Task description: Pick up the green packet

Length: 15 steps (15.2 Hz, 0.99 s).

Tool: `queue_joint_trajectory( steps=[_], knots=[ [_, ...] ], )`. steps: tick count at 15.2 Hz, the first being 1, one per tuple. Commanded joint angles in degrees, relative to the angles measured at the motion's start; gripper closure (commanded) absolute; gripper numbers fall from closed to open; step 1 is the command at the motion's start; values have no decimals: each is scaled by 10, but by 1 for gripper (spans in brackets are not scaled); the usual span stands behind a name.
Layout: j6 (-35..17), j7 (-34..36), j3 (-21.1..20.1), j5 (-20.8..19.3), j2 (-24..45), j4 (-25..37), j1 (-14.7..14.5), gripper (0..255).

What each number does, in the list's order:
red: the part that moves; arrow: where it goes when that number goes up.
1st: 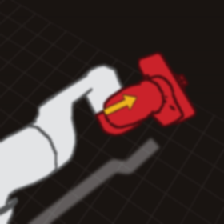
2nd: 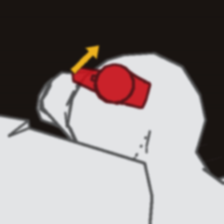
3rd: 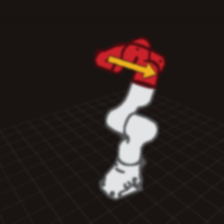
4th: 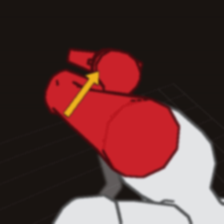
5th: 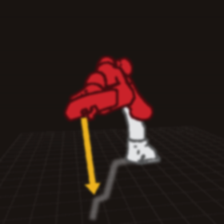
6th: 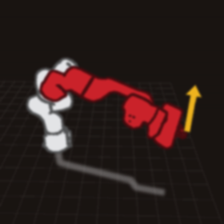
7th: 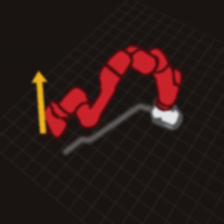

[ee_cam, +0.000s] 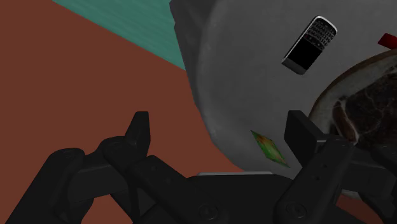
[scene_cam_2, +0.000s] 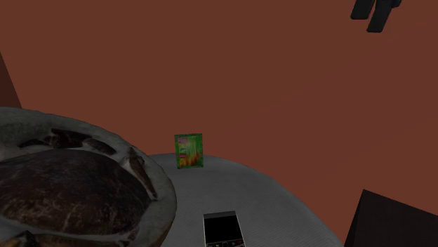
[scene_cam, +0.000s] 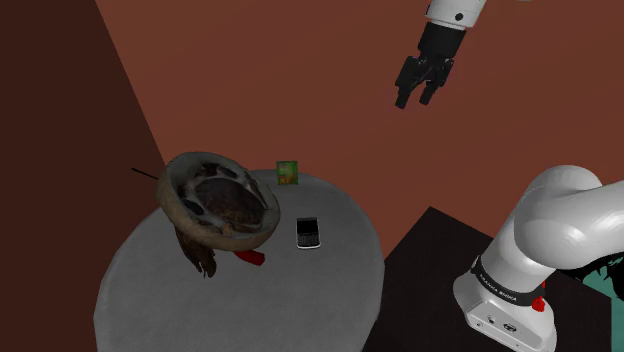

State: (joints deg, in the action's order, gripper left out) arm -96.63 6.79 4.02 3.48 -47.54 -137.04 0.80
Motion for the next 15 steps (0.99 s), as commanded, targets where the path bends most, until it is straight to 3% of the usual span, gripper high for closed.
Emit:
queue_joint_trajectory(
  steps=[1, 15],
  knots=[
    [0, 0, 0, 0, 0, 0, 0, 0],
    [-151, -279, 53, 2, 316, 121, -101, 0]
  ],
)
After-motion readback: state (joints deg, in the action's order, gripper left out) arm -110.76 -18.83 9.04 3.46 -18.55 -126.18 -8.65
